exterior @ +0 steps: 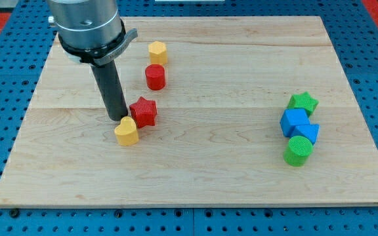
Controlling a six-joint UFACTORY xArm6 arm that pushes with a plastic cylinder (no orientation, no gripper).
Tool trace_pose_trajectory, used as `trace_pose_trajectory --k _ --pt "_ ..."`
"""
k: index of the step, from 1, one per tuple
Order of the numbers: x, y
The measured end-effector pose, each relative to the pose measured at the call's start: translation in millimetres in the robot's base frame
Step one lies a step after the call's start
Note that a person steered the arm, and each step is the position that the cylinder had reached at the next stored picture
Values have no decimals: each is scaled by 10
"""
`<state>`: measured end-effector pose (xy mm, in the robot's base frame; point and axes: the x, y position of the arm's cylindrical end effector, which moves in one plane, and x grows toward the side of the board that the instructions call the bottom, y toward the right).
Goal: Nudge the red star down a bit
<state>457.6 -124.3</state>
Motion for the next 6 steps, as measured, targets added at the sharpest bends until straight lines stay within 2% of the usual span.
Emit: trace_pose_trajectory --k 2,3,5,6 --pt "-404 -15" --pt "-98 143" --pt "138 274" --pt "389 291"
